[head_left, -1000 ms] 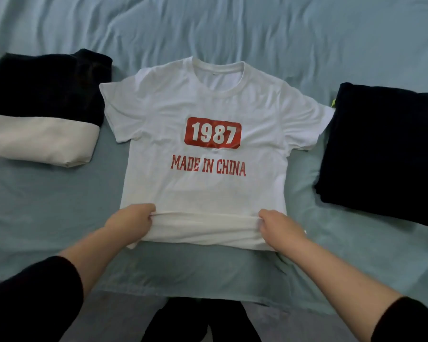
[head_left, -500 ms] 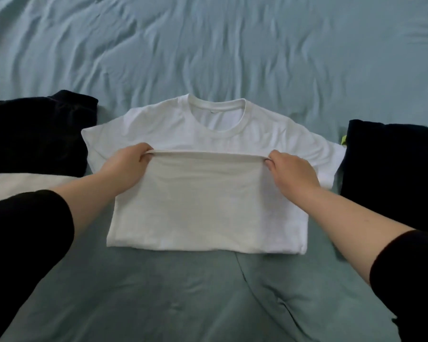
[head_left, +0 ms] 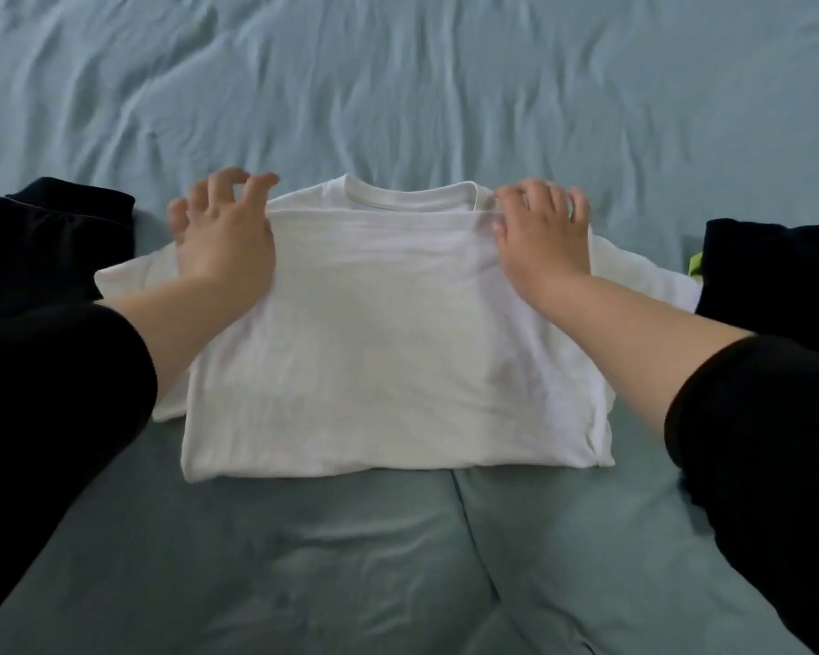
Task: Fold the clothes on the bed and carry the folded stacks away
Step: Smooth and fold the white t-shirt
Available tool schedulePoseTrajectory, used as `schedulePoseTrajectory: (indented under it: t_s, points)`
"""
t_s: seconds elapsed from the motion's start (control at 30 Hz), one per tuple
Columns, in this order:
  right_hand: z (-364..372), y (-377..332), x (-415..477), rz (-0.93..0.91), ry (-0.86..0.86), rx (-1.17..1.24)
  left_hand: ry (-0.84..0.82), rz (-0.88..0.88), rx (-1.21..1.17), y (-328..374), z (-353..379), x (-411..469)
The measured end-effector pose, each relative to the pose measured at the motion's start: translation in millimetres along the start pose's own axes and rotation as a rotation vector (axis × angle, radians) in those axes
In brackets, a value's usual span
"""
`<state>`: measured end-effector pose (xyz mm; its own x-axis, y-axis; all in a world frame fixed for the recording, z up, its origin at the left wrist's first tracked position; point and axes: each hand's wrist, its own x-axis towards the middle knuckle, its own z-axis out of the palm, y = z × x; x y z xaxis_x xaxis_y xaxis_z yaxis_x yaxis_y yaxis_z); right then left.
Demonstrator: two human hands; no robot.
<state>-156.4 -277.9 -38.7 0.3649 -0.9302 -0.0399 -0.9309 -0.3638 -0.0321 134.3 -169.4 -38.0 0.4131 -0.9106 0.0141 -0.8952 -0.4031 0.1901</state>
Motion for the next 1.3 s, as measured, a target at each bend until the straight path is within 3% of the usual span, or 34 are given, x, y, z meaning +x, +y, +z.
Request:
schedulePoseTrajectory:
  t_s: [0.07,0.17,0.3,0.43,0.5,0.6,0.7,0.87,0.97,1.03,1.1,1.13,1.17,1.23,1.3]
  points:
    - [6,-17,-24,-0.115,-0.011,0.087,0.030,0.147,-0.028,17,4,-25]
    - [25,-36,-53,-0.282,-0.186,0.059,-0.223,0.422,0.094,20,24,-57]
    - [49,3,-38,-0.064,-0.356,0.024,-0.433,0.109,0.172,-23,40,-36]
    - [53,8,-34,-0.033,-0.361,-0.037,-0.485,0.087,0.215,-21,40,-32]
    - [43,-3,-43,0.001,-0.332,0.041,-0.438,0.067,0.217,-8,32,-41]
    - [35,-30,-89,-0.227,-0.201,0.136,-0.292,0.189,0.111,13,28,-85]
    - [47,-16,-152,-0.478,-0.156,0.066,-0.324,0.479,0.204,6,38,-145]
    - [43,92,-192,-0.452,-0.185,-0.047,-0.394,0.550,0.266,-20,32,-150]
    - [26,93,-205,-0.414,-0.221,-0.095,-0.481,0.559,0.312,-24,16,-164]
    - [14,78,-217,-0.355,-0.178,-0.005,-0.546,0.584,0.325,-24,1,-181]
    - [1,64,-235,-0.170,-0.096,0.239,-0.543,0.610,0.284,-16,-9,-197]
    - [-5,58,-244,0.052,-0.084,0.422,-0.522,0.589,0.246,-13,-10,-203]
    - [-10,53,-250,0.368,-0.135,0.637,-0.514,0.545,0.205,-11,-8,-207]
    - [-12,44,-257,1.056,-0.434,1.153,-0.518,0.464,0.139,-13,-4,-208]
    - [-9,38,-258,1.373,-0.587,1.575,-0.512,0.419,0.086,-18,-2,-204]
